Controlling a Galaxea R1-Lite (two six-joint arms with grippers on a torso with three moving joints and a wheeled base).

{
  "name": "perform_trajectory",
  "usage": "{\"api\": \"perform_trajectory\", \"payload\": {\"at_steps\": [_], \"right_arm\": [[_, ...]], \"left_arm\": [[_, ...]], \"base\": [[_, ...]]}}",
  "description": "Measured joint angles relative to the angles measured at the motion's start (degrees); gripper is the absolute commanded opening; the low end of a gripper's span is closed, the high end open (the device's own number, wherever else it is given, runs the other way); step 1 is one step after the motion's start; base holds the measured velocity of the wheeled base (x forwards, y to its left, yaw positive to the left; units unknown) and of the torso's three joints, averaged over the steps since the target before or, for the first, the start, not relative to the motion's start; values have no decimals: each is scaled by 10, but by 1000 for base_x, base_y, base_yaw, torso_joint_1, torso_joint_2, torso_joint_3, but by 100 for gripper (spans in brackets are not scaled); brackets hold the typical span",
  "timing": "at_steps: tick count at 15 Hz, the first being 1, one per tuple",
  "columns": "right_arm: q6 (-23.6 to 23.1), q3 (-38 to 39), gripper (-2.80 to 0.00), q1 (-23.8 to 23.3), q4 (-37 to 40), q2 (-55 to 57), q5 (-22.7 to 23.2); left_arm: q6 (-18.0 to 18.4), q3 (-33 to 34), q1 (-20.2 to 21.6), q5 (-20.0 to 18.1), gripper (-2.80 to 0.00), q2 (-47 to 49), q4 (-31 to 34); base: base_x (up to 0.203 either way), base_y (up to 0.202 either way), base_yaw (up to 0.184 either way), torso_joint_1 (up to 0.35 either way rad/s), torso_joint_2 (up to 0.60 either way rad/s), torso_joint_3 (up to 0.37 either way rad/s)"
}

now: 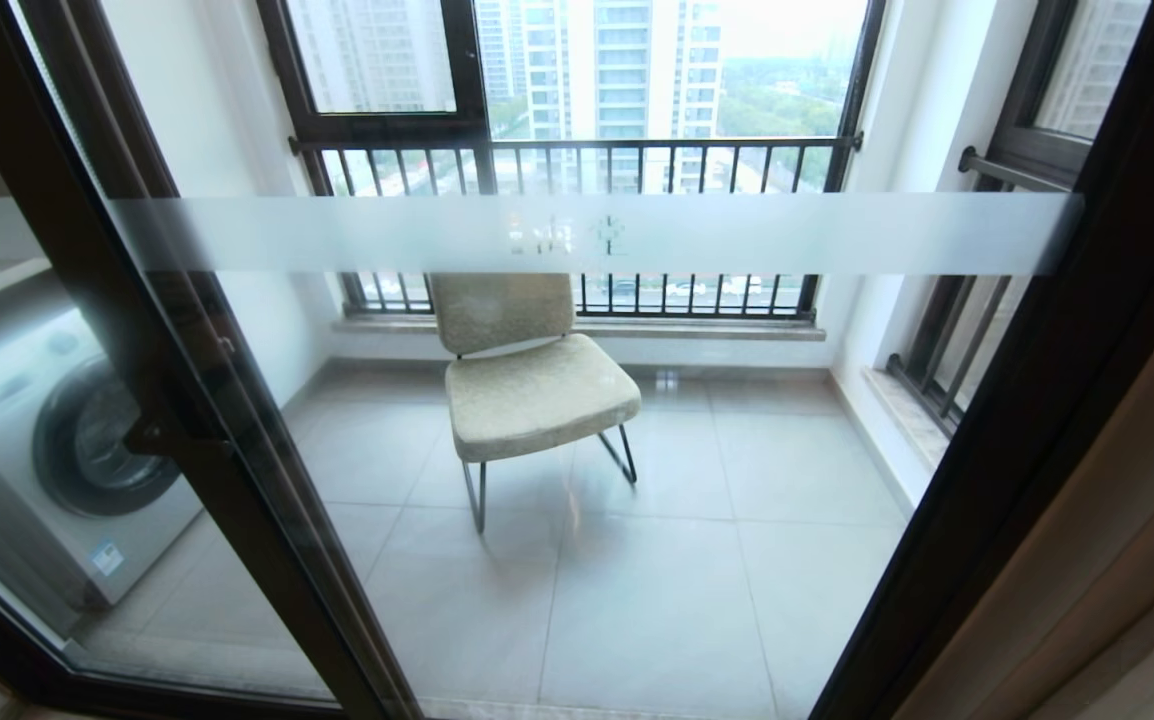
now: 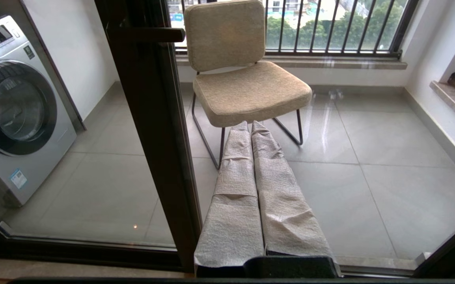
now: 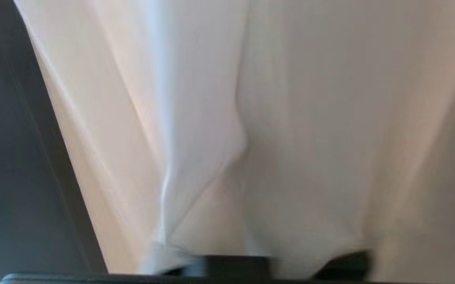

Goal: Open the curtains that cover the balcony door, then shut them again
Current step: Pull the inner curtains open on both sides

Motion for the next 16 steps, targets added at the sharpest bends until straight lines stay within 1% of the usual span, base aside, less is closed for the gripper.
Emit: {"api": "perform_trajectory", "payload": {"at_steps": [5,10,13,16], "right_arm": [[-4,64,0,-4,-1,-47,-3],[-12,197,0,-10,-2,-161,-4],[-47,297,0,1,0,-257,-8],[-89,380,0,34,-3,-339,-38]], "left_arm": [[0,0,0,0,-280,0,0],[0,0,0,0,-280,0,0],[0,0,0,0,-280,0,0],[0,0,0,0,-280,0,0]], "base": [[0,0,0,0,0,0],[0,0,0,0,0,0],[0,0,0,0,0,0],[0,0,0,0,0,0]]}}
